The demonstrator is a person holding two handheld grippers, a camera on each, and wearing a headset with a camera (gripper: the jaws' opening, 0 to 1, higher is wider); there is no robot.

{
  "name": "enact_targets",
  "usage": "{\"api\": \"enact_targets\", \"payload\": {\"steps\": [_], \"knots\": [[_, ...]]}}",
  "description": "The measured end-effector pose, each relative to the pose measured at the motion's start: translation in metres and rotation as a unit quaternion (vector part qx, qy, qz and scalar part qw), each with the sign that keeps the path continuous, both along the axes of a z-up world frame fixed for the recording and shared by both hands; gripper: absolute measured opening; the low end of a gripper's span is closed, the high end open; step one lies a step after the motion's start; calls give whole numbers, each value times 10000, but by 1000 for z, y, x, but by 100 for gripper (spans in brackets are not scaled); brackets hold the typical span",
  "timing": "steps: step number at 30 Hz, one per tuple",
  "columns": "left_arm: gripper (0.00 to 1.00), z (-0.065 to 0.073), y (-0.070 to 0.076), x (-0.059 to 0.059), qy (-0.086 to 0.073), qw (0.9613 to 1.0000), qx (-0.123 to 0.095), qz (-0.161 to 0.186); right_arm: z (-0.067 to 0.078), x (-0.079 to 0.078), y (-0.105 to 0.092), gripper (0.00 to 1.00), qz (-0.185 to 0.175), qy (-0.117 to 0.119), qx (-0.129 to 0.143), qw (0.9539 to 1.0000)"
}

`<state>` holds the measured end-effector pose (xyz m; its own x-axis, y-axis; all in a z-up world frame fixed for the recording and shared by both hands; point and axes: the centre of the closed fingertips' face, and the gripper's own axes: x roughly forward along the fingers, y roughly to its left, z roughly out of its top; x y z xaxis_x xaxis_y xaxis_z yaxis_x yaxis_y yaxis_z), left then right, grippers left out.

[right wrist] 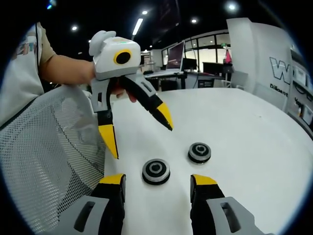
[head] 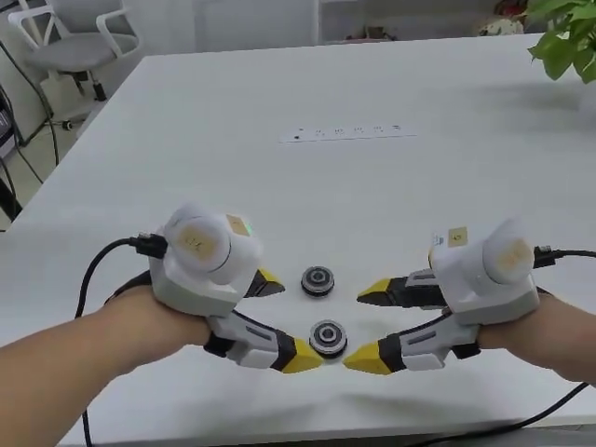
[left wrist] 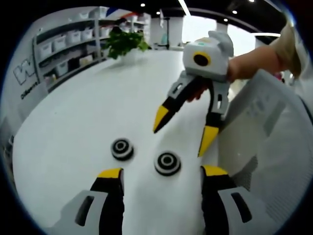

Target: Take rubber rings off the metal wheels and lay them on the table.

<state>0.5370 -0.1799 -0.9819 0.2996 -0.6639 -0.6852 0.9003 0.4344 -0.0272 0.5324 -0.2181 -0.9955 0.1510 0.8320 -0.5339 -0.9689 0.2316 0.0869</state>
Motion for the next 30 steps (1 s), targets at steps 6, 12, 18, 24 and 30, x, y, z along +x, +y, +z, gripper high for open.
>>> {"api": "enact_targets", "payload": {"steps": [6, 12, 18, 24, 30], "knots": [[62, -2, -5, -1, 33, 10000, -47, -23, -2, 2, 1, 43, -25, 65, 23, 10000], [56, -6, -7, -1, 84, 10000, -10, -52, -8, 0, 2, 37, 41, 123, -40, 9999], [52, -6, -10, 0, 98, 9999, -68, -41, -12, -3, 4, 34, 135, 135, -90, 9998], [45, -9, -14, 0, 144, 9998, -89, -51, -13, -3, 5, 28, 99, 208, -32, 9997], [38, -11, -16, -2, 170, 9998, -81, -113, -16, -5, 6, 25, 128, 212, -75, 9997]]}}
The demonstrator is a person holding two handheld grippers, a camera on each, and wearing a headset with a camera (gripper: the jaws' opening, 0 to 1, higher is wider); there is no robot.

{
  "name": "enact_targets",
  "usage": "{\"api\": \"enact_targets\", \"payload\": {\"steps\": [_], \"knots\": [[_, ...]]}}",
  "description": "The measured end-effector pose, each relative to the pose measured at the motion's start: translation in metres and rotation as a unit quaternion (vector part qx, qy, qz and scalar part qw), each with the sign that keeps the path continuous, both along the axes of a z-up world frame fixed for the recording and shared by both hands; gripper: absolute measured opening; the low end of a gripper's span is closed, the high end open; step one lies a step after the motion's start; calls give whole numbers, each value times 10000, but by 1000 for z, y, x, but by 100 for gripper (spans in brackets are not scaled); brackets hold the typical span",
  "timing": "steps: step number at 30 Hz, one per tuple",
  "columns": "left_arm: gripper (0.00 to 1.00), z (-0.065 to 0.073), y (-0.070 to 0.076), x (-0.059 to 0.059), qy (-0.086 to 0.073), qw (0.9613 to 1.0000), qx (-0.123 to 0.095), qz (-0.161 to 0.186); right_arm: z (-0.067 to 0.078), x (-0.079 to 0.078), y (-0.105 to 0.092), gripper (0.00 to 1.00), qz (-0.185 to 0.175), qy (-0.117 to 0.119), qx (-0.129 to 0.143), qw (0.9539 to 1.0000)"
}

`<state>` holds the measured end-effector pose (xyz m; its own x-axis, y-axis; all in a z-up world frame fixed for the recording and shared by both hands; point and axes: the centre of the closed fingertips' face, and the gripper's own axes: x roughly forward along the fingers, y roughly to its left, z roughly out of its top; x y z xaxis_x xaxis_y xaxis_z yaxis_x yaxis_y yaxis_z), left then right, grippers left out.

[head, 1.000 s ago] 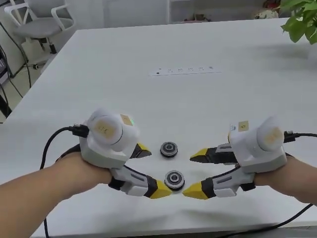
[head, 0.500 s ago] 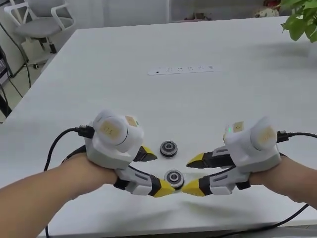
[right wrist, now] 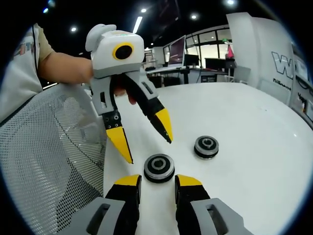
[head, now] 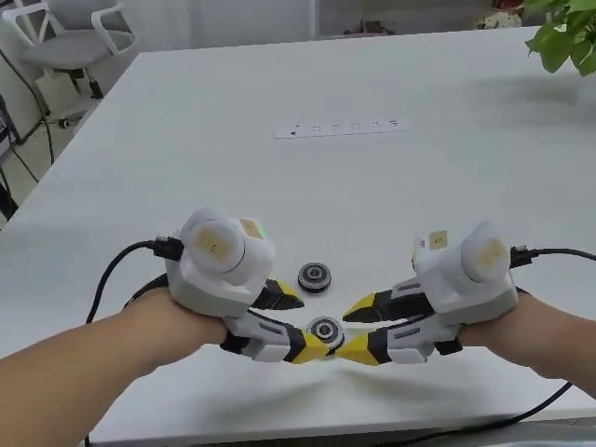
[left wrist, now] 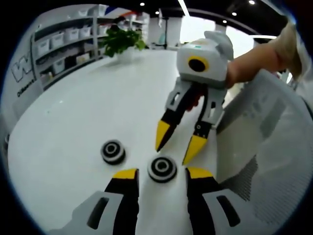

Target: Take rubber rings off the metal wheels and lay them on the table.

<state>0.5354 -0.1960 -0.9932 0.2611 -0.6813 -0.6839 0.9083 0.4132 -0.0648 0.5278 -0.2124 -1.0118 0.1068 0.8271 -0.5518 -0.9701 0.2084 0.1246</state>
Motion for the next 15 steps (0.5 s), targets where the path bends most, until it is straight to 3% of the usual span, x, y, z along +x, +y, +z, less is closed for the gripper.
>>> {"api": "enact_targets", "payload": {"steps": [15], "knots": [[28, -7, -7, -2, -42, 9999, 78, -148, -7, -1, 1, 18, -128, 158, -18, 9998]]}}
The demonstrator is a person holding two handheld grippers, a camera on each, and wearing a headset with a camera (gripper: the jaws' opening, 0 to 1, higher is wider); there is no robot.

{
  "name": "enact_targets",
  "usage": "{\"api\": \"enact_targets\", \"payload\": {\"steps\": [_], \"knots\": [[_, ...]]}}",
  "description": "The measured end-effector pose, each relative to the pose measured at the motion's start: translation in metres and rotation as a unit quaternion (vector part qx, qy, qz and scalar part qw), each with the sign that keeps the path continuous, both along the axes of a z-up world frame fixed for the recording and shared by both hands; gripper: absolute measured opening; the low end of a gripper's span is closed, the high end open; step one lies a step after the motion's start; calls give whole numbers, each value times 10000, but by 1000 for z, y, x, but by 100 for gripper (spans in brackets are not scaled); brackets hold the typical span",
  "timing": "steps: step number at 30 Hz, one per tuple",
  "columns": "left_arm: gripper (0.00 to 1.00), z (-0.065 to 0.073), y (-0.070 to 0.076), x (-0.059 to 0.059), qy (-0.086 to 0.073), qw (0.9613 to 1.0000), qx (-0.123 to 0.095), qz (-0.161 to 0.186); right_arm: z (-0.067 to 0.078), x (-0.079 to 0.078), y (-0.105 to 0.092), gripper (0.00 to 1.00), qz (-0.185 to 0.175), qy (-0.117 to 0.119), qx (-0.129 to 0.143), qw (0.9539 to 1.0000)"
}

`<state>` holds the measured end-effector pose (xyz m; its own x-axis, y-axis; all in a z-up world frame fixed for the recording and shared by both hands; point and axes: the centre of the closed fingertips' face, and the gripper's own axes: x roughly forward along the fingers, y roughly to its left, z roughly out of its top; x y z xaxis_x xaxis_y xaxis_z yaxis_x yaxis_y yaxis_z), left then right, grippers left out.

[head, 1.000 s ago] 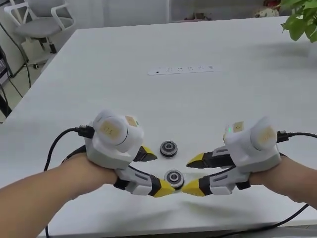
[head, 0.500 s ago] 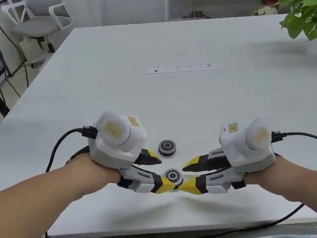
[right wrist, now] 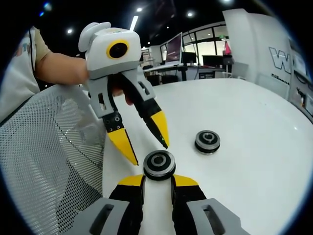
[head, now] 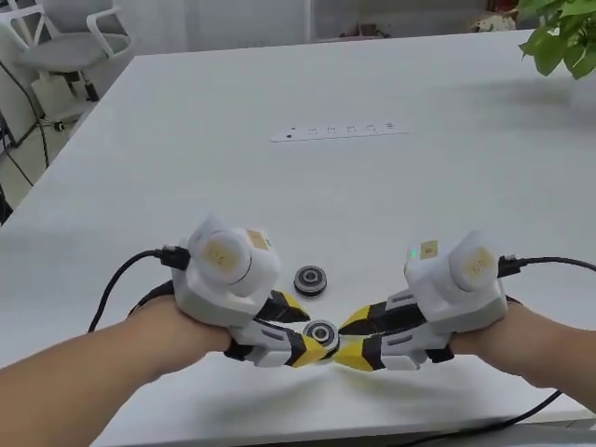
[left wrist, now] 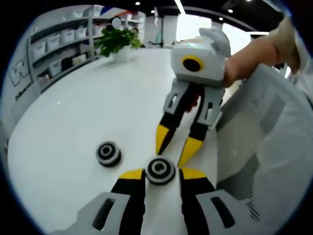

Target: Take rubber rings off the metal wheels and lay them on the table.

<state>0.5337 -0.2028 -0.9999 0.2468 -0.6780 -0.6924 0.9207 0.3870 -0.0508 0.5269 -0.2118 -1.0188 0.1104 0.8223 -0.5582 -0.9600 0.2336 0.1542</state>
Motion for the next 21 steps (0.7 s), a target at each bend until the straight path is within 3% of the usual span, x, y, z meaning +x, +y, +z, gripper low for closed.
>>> {"api": "enact_targets", "payload": {"steps": [10, 21], "knots": [[23, -6, -2, -1, -30, 9999, 78, -56, -1, 4, 0, 14, -127, 59, 40, 9999], [15, -5, -2, 3, -187, 9998, 52, 59, -2, 4, 0, 12, -173, 113, 79, 9998]]}}
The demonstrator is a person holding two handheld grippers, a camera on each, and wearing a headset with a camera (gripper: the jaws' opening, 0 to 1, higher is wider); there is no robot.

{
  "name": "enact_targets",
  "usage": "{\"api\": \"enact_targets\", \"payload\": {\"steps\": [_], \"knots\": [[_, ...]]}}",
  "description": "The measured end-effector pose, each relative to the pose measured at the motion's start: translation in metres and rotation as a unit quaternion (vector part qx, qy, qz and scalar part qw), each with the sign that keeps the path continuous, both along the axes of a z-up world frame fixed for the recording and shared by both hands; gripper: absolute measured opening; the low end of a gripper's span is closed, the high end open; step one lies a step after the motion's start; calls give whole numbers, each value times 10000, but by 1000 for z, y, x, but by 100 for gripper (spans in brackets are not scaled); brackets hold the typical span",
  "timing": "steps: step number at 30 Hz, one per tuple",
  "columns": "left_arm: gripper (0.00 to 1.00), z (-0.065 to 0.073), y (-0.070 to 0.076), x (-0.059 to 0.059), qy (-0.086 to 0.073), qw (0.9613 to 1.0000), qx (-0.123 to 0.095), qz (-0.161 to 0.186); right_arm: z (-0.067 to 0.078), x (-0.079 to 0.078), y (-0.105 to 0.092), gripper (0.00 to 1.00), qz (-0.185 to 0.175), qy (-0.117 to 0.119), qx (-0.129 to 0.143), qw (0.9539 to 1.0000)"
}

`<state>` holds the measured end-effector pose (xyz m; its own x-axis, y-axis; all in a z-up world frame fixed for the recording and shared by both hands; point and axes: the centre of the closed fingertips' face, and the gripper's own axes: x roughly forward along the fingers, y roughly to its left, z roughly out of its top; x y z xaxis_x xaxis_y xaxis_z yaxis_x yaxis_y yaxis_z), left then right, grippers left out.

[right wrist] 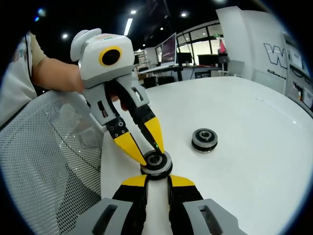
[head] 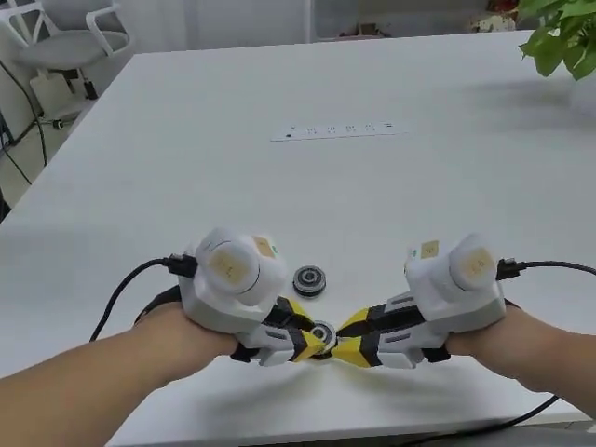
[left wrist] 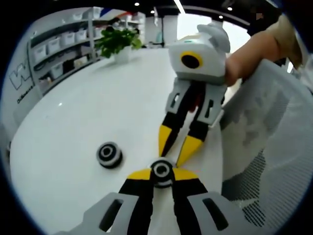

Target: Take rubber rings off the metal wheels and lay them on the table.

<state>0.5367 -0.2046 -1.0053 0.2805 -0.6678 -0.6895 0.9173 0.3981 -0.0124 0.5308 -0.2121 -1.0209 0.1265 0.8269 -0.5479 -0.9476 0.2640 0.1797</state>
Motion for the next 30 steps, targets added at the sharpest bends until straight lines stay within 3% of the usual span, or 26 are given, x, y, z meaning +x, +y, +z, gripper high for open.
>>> {"api": "enact_targets", "payload": {"steps": [5, 11, 13, 18, 24, 30], "knots": [[14, 0, 0, 1, -32, 10000, -27, 22, 0, 0, 0, 12, 5, -15, -8, 10000], [14, 0, -1, 0, -229, 9996, 120, -95, 0, 0, 0, 11, 10, -20, -36, 10000], [14, 0, 0, 0, -262, 9995, 142, -110, -2, -2, 0, 5, 58, 25, -75, 10000], [14, 0, 0, 0, -335, 9991, 198, -150, -2, 0, -1, 4, -36, 92, -71, 9999], [14, -1, -1, 0, -369, 9989, 213, -173, -3, 3, -4, 0, -182, 242, -60, 9995], [13, -1, -2, -1, -408, 9987, 239, -213, 0, 2, -6, 0, -416, 579, 93, 9974]]}}
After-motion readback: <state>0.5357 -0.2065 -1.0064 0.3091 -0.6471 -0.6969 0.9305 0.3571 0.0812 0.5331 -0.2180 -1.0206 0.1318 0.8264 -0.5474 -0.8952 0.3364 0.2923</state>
